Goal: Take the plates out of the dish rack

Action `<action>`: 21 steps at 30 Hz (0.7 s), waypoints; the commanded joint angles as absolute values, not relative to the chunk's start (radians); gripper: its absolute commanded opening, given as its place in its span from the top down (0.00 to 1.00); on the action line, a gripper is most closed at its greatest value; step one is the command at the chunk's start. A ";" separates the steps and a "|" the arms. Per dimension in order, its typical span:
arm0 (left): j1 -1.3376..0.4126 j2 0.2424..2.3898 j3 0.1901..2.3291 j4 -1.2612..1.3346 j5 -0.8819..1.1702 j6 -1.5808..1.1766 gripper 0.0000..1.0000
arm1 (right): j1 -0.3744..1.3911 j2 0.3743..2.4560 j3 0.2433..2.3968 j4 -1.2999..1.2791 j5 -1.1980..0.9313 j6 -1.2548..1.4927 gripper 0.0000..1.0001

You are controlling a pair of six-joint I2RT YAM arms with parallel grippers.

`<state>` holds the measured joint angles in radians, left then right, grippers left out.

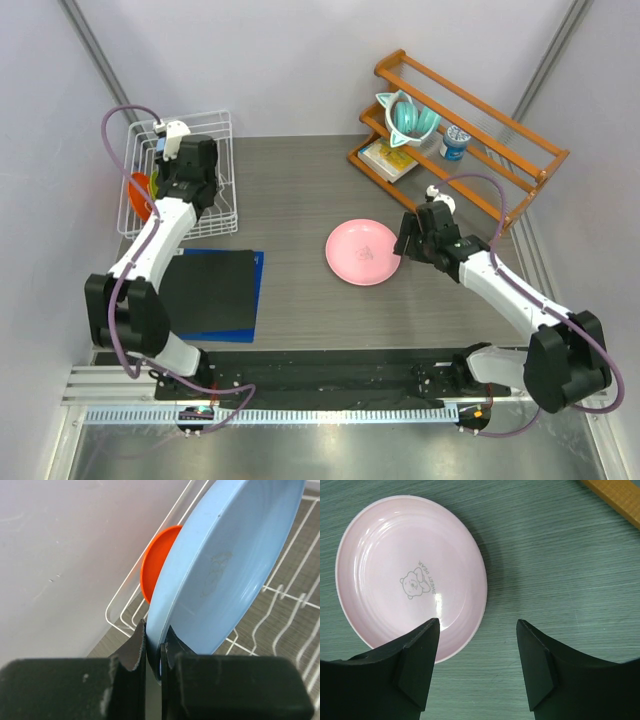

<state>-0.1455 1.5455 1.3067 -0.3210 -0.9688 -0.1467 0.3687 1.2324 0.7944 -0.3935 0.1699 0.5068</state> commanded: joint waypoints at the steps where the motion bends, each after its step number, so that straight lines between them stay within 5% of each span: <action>1: -0.186 1.393 1.353 -0.330 -0.993 -0.120 1.00 | 0.365 1.129 0.796 -0.413 0.175 0.502 0.31; 13: -0.244 1.161 1.287 -0.621 -0.409 -0.414 1.00 | 0.367 0.966 0.778 -0.304 -0.119 0.537 0.23; 21: -0.316 1.114 1.048 -0.451 0.051 -0.600 1.00 | 0.374 0.950 0.732 -0.130 -0.253 0.652 0.20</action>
